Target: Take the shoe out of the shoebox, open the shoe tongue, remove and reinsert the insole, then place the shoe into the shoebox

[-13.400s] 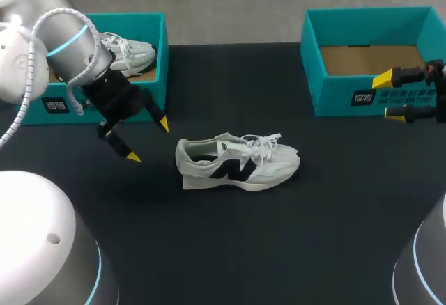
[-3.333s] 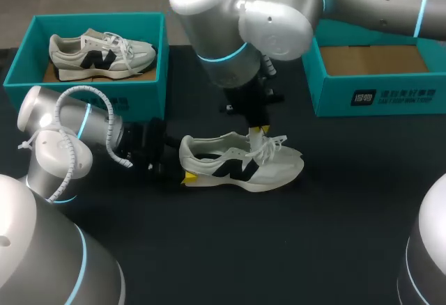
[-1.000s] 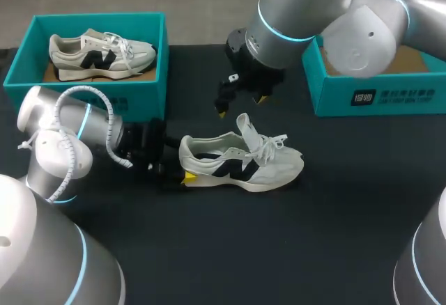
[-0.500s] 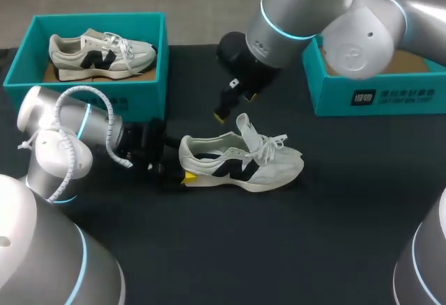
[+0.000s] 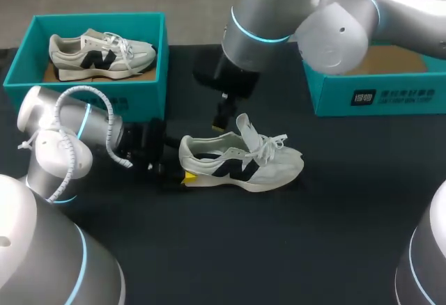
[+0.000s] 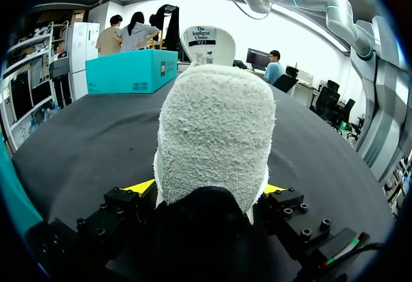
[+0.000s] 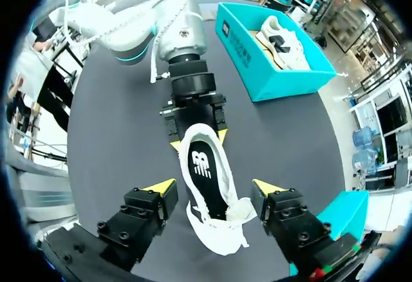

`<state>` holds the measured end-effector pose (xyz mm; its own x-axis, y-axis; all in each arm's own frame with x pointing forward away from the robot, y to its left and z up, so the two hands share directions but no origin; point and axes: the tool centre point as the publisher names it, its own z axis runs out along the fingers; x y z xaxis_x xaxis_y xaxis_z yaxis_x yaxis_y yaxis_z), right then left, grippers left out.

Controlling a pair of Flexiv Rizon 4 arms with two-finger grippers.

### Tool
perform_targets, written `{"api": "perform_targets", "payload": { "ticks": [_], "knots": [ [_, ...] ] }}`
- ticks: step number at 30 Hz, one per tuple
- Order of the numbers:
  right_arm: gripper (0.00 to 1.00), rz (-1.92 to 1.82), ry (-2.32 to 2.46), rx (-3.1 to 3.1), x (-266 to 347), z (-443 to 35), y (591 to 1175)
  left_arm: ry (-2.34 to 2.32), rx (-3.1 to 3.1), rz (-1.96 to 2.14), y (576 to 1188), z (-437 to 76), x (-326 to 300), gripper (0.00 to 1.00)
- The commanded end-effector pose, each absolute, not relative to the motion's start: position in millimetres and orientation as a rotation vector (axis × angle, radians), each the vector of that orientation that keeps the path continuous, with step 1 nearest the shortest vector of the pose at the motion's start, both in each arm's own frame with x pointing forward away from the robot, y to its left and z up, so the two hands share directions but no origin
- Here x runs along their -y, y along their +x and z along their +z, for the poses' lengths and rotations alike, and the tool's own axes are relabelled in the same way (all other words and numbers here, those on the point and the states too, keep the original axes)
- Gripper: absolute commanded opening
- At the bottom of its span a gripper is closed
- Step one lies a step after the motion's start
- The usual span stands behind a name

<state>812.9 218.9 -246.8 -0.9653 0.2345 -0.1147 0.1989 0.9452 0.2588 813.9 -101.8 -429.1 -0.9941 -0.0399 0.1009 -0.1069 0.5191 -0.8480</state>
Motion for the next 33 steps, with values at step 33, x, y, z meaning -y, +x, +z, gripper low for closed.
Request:
{"api": "perform_targets", "payload": {
  "ticks": [33],
  "knots": [
    [0.0,0.067,0.289,-3.025,-252,-314,809,0.13,2.678,1.504,813,-432,102,0.0]
  ]
}}
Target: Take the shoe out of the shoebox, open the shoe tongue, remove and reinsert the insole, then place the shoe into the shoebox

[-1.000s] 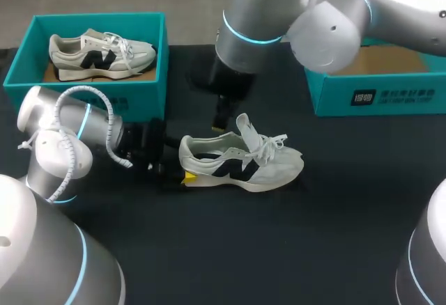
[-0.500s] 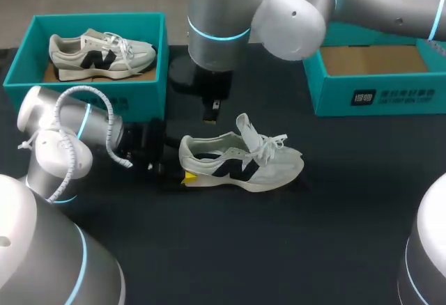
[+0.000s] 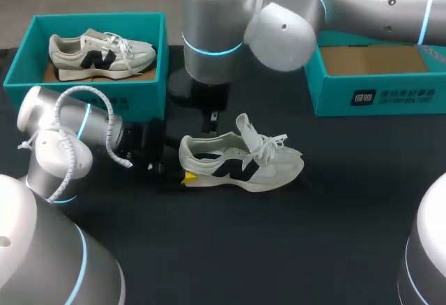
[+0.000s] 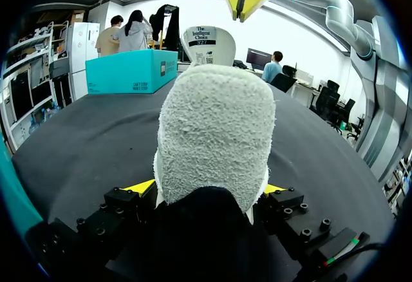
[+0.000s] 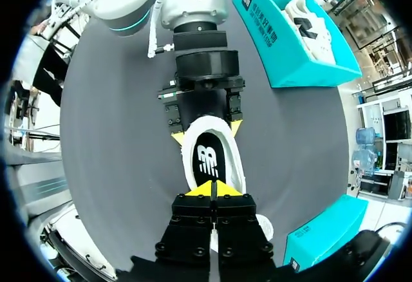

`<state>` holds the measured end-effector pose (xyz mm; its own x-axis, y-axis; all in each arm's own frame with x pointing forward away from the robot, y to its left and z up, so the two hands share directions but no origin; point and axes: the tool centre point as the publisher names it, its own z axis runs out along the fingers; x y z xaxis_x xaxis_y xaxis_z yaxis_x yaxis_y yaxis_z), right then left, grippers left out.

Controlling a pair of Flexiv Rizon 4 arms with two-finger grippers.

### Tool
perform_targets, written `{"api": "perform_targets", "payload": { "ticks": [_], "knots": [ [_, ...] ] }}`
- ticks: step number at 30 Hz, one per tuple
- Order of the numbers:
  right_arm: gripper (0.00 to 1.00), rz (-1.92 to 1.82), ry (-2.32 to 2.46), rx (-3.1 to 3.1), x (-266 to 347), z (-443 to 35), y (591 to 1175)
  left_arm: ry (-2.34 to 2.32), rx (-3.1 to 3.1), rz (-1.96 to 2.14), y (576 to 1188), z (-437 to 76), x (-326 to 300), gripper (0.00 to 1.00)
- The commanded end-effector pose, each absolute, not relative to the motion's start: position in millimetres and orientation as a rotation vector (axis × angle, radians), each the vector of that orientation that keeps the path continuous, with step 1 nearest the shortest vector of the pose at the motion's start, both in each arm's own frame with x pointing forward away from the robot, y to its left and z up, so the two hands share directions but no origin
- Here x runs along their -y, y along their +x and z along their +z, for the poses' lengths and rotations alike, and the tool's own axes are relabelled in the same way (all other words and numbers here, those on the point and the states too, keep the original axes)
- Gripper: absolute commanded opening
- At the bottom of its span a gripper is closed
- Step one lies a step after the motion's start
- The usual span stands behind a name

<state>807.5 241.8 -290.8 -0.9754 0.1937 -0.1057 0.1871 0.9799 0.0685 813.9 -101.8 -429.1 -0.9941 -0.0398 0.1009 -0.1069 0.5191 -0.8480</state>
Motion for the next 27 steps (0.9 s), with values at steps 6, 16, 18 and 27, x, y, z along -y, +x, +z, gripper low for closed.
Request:
{"api": "perform_targets", "payload": {
  "ticks": [6,16,18,27],
  "knots": [
    [0.0,0.037,0.287,-3.01,-248,-332,803,0.13,2.678,1.504,813,-432,102,0.0],
    [0.0,-0.153,0.334,-2.95,-228,-333,811,0.13,2.678,1.504,813,-432,102,0.0],
    [0.0,-0.153,0.334,-2.95,-228,-333,811,0.13,2.678,1.504,813,-432,102,0.0],
    [0.0,-0.153,0.334,-2.95,-228,-333,811,0.13,2.678,1.504,813,-432,102,0.0]
  ]
}}
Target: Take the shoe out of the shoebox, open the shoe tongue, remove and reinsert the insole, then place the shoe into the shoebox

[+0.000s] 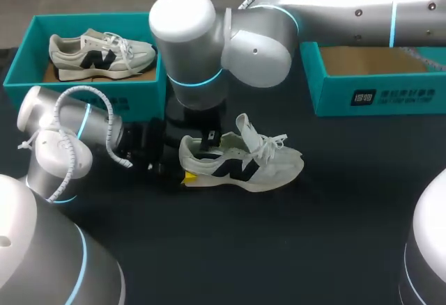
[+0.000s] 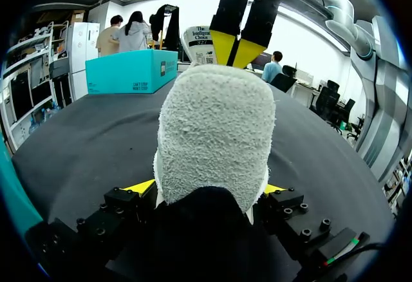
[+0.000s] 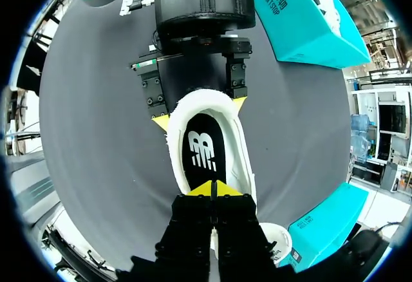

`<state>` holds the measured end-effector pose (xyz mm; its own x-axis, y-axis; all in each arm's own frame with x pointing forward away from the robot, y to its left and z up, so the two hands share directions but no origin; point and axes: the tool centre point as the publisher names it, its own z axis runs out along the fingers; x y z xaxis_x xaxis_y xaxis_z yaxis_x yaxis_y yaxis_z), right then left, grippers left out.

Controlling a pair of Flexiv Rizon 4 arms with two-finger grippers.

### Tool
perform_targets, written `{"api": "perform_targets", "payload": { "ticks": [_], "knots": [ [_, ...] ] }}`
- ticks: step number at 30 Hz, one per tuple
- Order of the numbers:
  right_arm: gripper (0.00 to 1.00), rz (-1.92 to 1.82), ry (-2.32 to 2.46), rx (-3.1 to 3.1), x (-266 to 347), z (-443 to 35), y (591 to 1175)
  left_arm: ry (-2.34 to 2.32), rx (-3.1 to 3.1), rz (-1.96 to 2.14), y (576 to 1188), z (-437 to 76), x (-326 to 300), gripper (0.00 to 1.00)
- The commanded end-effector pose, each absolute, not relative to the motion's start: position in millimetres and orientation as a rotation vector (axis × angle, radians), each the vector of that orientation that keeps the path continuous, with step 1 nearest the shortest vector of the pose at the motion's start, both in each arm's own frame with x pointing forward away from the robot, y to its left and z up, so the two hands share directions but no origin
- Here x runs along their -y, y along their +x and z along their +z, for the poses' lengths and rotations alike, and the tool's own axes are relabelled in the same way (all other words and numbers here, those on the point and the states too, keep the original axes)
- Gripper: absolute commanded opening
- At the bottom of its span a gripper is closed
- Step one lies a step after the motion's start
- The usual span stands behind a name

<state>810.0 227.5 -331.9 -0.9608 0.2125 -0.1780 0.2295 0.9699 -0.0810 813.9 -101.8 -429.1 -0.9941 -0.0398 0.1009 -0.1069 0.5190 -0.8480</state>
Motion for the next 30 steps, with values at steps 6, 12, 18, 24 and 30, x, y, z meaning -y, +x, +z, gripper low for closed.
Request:
{"api": "perform_targets", "payload": {
  "ticks": [6,12,18,24,30],
  "knots": [
    [0.0,-0.189,0.296,-2.975,-218,-339,816,0.13,2.678,1.504,813,-432,102,0.0],
    [0.0,-0.237,0.281,-2.983,-205,-346,825,0.13,2.678,1.504,813,-432,102,0.0],
    [0.0,-0.278,0.267,-3.0,-202,-357,834,0.13,2.678,1.504,813,-432,102,0.0],
    [0.0,-0.298,0.269,-3.038,-194,-365,832,0.13,2.678,1.504,813,-432,102,0.0],
    [0.0,-0.315,0.28,-3.058,-188,-365,825,0.13,2.678,1.504,813,-432,102,0.0]
  ]
}}
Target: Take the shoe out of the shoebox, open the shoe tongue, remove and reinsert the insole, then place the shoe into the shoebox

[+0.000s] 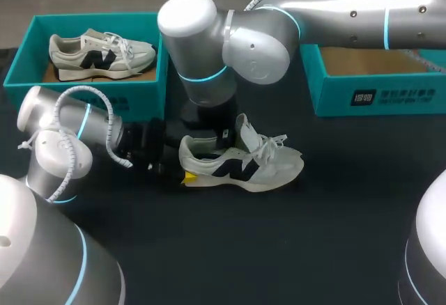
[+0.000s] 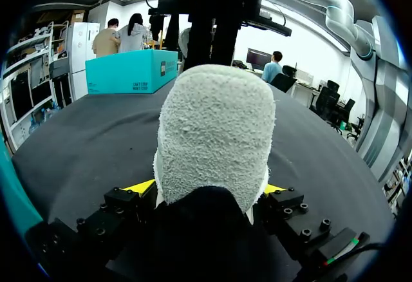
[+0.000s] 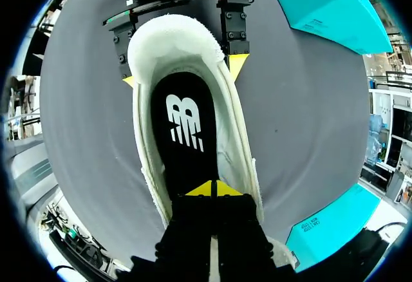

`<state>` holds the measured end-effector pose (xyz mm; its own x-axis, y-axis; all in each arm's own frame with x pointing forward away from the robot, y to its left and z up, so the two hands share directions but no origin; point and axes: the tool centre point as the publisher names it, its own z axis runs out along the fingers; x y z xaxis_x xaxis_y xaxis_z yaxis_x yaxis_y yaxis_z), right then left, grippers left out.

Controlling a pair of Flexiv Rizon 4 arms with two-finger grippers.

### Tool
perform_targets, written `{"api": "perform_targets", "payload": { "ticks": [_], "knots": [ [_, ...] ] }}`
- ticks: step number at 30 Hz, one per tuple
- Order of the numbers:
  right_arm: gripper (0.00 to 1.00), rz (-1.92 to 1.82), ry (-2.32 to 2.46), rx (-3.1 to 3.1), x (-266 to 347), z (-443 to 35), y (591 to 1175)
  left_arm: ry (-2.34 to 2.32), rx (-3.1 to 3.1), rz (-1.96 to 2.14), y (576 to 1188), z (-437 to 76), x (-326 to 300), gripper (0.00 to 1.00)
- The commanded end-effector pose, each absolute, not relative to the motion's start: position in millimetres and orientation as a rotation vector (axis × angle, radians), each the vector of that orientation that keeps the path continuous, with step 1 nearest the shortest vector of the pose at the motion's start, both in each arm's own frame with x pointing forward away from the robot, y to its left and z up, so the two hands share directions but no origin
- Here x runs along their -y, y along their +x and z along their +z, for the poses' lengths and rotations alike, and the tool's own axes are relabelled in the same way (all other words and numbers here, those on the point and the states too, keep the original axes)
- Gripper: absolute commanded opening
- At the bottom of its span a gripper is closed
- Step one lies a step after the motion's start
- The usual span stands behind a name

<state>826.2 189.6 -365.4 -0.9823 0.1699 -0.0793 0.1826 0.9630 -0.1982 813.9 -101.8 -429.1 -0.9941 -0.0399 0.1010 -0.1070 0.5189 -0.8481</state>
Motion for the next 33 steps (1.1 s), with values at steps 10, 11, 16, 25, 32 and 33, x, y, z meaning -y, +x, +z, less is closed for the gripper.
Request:
{"api": "perform_targets", "payload": {
  "ticks": [10,11,16,25,32,33],
  "knots": [
    [0.0,-0.226,0.339,-3.071,-185,-383,825,0.13,2.678,1.504,813,-432,102,0.0],
    [0.0,-0.219,0.347,-3.068,-185,-384,825,0.13,2.678,1.504,813,-432,102,0.0],
    [0.13,-0.198,0.365,-3.062,-185,-389,827,0.13,2.678,1.504,813,-432,102,0.0],
    [0.36,-0.172,0.383,-3.061,-186,-395,832,0.13,2.678,1.504,813,-432,102,0.0],
    [0.38,-0.132,0.359,-3.094,-198,-406,836,0.13,2.678,1.504,813,-432,102,0.0],
    [0.38,-0.132,0.359,-3.099,-199,-408,836,0.13,2.678,1.504,813,-432,102,0.0]
  ]
}}
